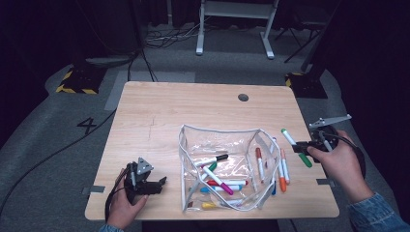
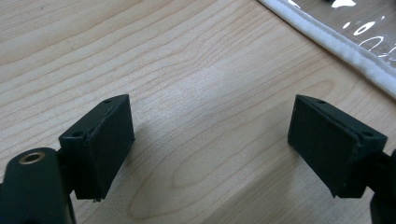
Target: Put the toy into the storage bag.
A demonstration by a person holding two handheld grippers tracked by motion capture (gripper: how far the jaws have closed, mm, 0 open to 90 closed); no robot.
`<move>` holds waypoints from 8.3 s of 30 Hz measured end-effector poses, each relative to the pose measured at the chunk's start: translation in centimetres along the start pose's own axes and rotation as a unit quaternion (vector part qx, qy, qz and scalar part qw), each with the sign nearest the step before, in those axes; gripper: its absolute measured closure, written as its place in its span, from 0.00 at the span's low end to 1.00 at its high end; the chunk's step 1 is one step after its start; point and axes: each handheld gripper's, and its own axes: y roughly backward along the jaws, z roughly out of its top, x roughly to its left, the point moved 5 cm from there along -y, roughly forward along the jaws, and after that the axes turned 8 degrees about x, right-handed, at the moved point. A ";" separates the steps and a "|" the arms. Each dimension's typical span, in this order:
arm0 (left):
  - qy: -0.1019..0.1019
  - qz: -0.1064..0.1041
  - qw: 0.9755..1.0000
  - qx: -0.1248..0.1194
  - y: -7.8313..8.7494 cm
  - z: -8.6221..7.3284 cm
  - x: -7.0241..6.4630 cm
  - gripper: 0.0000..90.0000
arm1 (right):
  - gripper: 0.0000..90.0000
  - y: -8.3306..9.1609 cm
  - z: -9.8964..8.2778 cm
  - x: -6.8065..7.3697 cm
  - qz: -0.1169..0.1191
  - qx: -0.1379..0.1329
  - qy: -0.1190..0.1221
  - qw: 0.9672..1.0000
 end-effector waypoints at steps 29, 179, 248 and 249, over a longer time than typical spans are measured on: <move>-0.016 -0.009 1.000 0.011 -0.1 -0.1 -0.1 0.07 | 0.86 2.9 6.4 14.2 0.070 -0.005 0.183 0.981; -0.018 -0.007 1.000 0.018 -0.3 0.0 -0.2 0.00 | 0.86 -7.4 -4.2 -4.2 -0.022 0.066 -0.071 0.995; -0.020 -0.006 1.000 0.019 -0.3 0.0 -0.1 0.00 | 0.86 -4.1 7.1 21.3 0.110 0.097 0.275 0.950; -0.019 -0.006 1.000 0.018 -0.3 0.0 -0.1 0.00 | 0.86 -4.1 7.1 21.4 0.107 0.097 0.279 0.949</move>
